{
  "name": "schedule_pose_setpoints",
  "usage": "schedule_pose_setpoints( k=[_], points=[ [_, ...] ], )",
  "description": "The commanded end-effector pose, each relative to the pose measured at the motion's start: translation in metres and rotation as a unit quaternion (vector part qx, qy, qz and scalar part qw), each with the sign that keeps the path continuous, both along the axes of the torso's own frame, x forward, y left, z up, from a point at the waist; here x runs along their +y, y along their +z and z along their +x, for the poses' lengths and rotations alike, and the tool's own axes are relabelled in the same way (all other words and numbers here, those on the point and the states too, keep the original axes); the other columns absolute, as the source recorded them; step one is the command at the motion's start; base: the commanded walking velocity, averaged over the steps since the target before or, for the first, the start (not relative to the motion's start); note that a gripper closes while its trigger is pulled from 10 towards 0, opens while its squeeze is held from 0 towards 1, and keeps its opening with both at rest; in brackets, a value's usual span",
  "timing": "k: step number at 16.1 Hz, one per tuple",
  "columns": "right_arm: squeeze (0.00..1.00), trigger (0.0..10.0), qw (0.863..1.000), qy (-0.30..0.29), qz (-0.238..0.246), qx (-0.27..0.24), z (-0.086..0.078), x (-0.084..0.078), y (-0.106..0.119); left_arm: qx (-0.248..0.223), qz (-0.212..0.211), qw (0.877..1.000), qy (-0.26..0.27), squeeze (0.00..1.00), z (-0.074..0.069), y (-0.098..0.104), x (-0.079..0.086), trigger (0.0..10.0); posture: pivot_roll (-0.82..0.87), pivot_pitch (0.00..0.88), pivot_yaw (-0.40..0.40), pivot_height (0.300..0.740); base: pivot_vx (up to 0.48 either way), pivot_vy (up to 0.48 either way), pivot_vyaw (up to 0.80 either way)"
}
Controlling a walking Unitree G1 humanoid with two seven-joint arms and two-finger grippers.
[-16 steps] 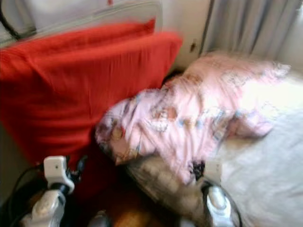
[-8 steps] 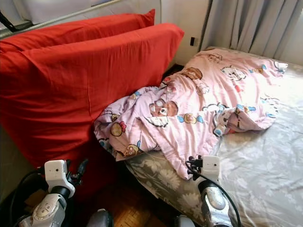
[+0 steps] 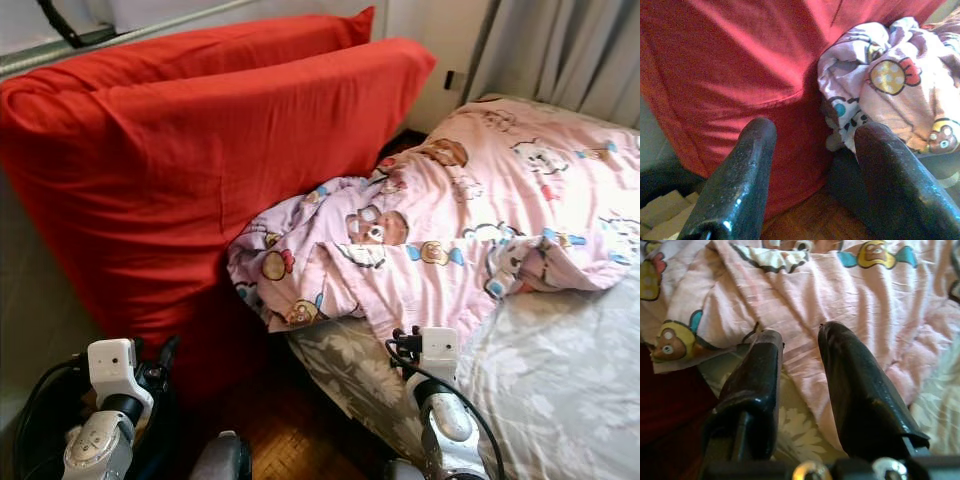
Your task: Clean up the room
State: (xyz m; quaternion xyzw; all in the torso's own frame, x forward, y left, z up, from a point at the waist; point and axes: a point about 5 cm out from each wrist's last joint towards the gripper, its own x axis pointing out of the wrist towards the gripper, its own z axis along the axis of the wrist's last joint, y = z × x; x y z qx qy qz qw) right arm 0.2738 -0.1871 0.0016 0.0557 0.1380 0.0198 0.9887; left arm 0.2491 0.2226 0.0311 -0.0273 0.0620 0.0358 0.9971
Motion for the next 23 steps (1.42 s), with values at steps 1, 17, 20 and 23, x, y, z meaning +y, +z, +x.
schedule_pose_setpoints(
  k=[1, 17, 20, 23],
  points=[
    [0.00, 10.0, 1.000, -0.007, 0.003, 0.006, -0.002, -0.002, -0.002, 0.003, -0.004, 1.000, 0.000, 0.00, 0.000, 0.000, -0.001, 10.0, -0.04, 0.071, 0.006, 0.637, 0.244, 0.000, 0.00],
    [0.00, 10.0, 1.000, -0.004, 0.001, 0.023, -0.003, -0.001, -0.006, -0.003, -0.007, 1.000, -0.001, 0.00, 0.003, 0.003, -0.001, 10.0, -0.04, 0.079, 0.005, 0.637, 0.206, 0.000, 0.00],
    [0.00, 10.0, 1.000, -0.006, 0.000, 0.028, -0.004, 0.000, -0.007, -0.004, -0.007, 1.000, -0.001, 0.00, 0.001, 0.004, 0.001, 10.0, -0.03, 0.089, 0.007, 0.637, 0.000, 0.000, 0.00],
    [0.00, 10.0, 0.997, -0.029, 0.005, 0.065, -0.007, -0.002, -0.015, -0.004, -0.003, 1.000, -0.006, 0.00, 0.001, 0.006, 0.001, 10.0, -0.02, 0.116, 0.015, 0.637, 0.000, 0.000, 0.00]
  ],
)
